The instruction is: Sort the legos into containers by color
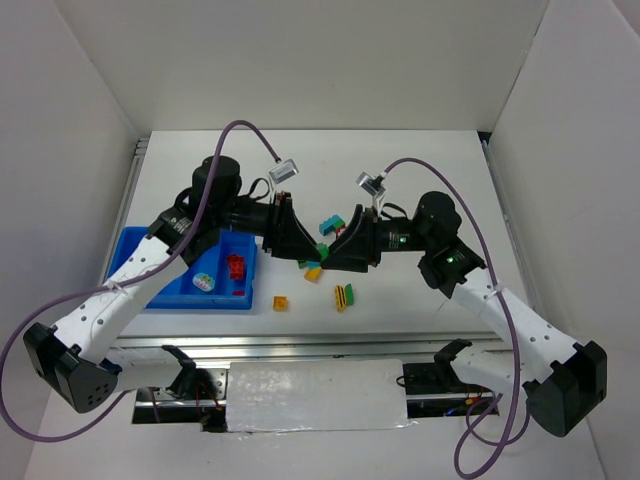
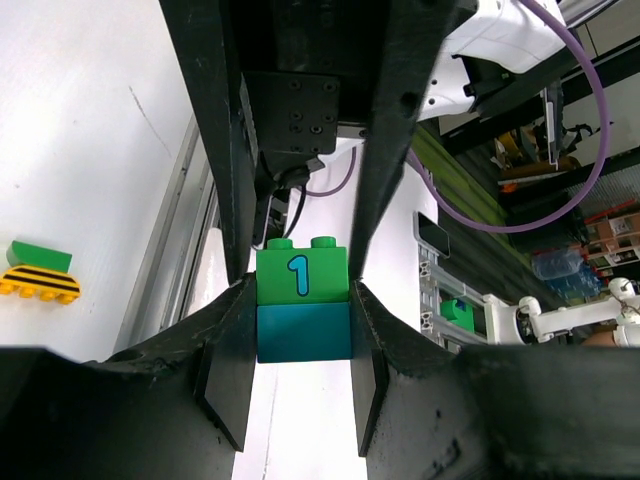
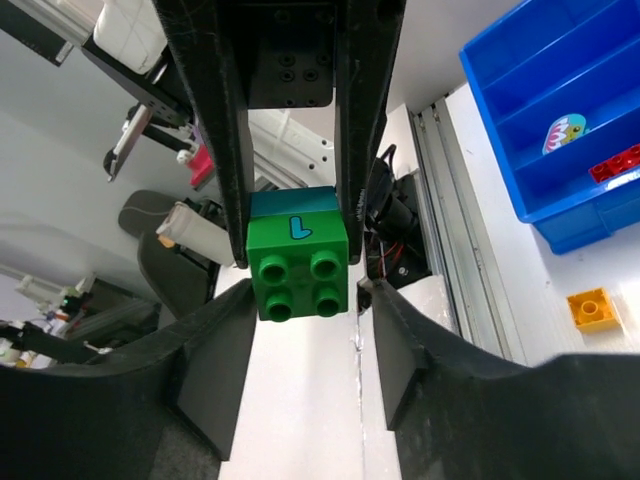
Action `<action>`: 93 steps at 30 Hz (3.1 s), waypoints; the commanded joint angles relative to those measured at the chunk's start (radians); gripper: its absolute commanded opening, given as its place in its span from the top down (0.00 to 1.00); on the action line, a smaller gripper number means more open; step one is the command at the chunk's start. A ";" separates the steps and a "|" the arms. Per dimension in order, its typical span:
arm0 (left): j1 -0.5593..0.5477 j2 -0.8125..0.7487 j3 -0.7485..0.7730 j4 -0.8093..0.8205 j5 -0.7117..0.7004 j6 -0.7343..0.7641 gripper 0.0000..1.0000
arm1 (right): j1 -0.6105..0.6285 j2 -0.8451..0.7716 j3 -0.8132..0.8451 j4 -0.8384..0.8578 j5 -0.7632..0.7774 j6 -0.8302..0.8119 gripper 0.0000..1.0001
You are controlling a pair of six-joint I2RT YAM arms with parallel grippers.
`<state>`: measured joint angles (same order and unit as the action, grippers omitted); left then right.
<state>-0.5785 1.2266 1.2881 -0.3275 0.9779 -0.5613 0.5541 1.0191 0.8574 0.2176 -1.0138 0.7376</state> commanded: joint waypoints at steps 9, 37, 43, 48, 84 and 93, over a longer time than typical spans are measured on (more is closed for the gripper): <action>-0.001 -0.027 -0.027 0.136 0.067 -0.063 1.00 | 0.010 0.002 -0.021 0.232 -0.014 0.111 0.82; 0.025 -0.038 0.043 -0.162 0.013 0.156 1.00 | -0.089 -0.047 -0.060 0.173 -0.019 0.022 1.00; 0.039 -0.050 0.045 -0.197 -0.005 0.185 1.00 | -0.089 -0.068 -0.041 0.056 0.041 -0.064 1.00; 0.078 -0.058 0.048 -0.258 -0.065 0.213 1.00 | -0.091 -0.066 -0.040 -0.023 0.104 -0.110 1.00; 0.474 0.275 -0.026 -0.599 -1.236 -0.086 0.06 | -0.086 -0.044 0.061 -0.368 0.244 -0.311 1.00; 0.468 0.079 0.045 -0.429 -0.686 0.087 0.05 | -0.086 0.035 0.094 -0.371 0.209 -0.311 1.00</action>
<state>-0.1051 1.4117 1.2858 -0.8558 -0.0330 -0.5697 0.4667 1.0256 0.8948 -0.1524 -0.7761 0.4461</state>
